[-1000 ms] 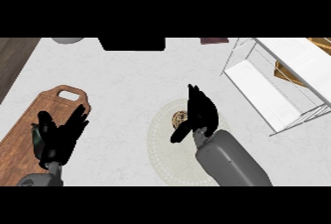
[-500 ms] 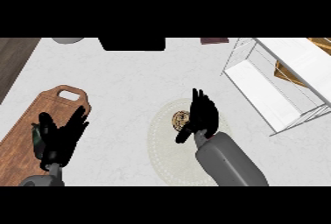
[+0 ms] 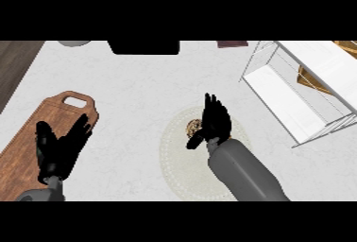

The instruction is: Pick the cupcake from the placemat and place it in the tiered shelf

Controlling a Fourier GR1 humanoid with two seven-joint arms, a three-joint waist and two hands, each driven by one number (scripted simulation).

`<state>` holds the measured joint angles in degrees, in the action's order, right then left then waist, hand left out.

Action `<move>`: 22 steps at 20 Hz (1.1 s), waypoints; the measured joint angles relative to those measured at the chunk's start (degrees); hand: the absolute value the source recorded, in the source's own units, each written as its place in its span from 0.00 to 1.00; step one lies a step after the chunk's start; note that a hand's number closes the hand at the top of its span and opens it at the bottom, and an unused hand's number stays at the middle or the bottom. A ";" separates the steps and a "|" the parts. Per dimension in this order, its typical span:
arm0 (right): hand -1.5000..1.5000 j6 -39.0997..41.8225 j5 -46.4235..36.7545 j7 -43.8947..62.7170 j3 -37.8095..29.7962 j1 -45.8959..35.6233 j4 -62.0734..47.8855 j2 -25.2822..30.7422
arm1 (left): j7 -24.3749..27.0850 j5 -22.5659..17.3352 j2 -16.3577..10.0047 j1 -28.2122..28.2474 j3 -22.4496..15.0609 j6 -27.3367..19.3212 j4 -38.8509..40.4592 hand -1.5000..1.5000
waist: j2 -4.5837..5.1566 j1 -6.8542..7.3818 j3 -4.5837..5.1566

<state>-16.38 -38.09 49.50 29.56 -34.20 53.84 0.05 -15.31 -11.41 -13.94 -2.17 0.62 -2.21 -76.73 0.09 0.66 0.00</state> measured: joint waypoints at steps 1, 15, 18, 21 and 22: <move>0.00 -0.60 0.76 0.05 0.73 -0.49 -0.57 -0.01 | 0.36 0.19 0.21 -0.29 0.16 0.39 0.75 0.50 | 0.01 -0.02 -0.01; 1.00 2.80 8.05 -12.12 6.92 -1.73 -4.06 0.63 | -2.43 1.61 1.13 -0.26 0.50 0.40 -2.28 0.50 | -0.36 -0.01 0.18; 1.00 -0.96 8.23 -9.53 7.08 -3.00 -3.97 0.29 | -1.71 1.60 1.36 -0.40 0.96 0.73 -1.35 0.50 | -0.17 0.10 0.08; 1.00 -6.55 7.89 -1.47 2.43 -6.18 -6.33 0.13 | -1.46 1.89 1.77 -0.06 0.64 0.55 -1.51 0.50 | -0.06 0.21 0.06; 1.00 -7.89 7.87 1.25 0.21 -7.69 -7.39 0.51 | -1.47 2.06 1.95 0.01 0.46 0.41 -1.51 0.50 | -0.04 0.13 0.06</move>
<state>-24.27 -30.23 50.75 29.77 -41.89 46.44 0.57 -16.79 -9.35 -11.99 -2.16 1.09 -1.80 -78.24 0.05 0.79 0.06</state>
